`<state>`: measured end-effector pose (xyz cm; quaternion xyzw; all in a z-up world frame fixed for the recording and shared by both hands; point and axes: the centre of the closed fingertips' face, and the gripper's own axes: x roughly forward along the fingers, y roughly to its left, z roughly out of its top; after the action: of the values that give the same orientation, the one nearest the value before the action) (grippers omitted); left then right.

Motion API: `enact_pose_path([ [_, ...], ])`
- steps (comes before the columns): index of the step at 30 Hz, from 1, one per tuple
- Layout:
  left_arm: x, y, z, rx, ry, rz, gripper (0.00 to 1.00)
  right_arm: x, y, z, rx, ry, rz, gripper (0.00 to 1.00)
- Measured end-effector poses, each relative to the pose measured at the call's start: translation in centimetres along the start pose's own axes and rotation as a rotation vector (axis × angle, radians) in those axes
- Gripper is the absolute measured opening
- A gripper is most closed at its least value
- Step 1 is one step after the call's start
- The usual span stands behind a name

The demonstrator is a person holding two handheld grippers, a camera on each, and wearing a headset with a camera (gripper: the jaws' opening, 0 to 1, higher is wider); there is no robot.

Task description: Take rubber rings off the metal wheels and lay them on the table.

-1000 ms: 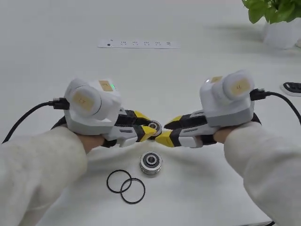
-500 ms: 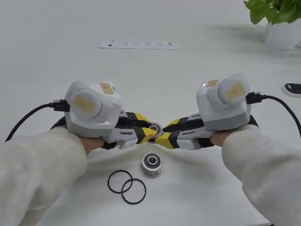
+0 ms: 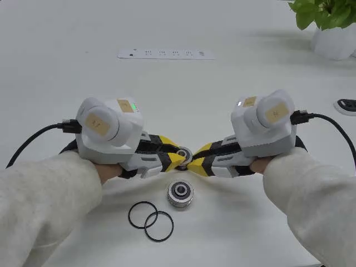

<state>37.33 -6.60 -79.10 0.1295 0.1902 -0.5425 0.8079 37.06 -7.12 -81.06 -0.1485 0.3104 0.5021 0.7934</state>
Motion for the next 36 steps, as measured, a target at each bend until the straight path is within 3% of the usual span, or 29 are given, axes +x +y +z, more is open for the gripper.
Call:
enact_pose_path([
  [5, -0.10, 0.00, -0.03, 0.000, 0.000, 0.002, 0.14, -0.07, -0.15, 0.01, -0.024, 0.003, -0.011, 0.03],
  [19, -0.33, -0.03, -0.17, 0.002, -0.005, 0.004, 0.14, -0.20, -0.42, 0.10, 0.001, 0.005, -0.036, 0.00],
  [22, -0.35, -0.05, -0.19, 0.003, -0.004, 0.004, 0.14, -0.25, -0.32, 0.12, 0.026, 0.006, -0.038, 0.00],
  [28, -0.43, -0.07, -0.24, 0.007, -0.001, 0.004, 0.14, -0.57, -0.62, 0.26, 0.150, -0.021, -0.029, 0.00],
  [32, -0.45, -0.10, -0.24, 0.008, 0.000, 0.005, 0.14, -0.51, -0.67, 0.24, 0.178, -0.024, -0.028, 0.00],
  [36, -0.48, -0.13, -0.24, 0.008, -0.001, 0.005, 0.14, -0.63, -0.85, 0.31, 0.262, -0.039, -0.018, 0.00],
])
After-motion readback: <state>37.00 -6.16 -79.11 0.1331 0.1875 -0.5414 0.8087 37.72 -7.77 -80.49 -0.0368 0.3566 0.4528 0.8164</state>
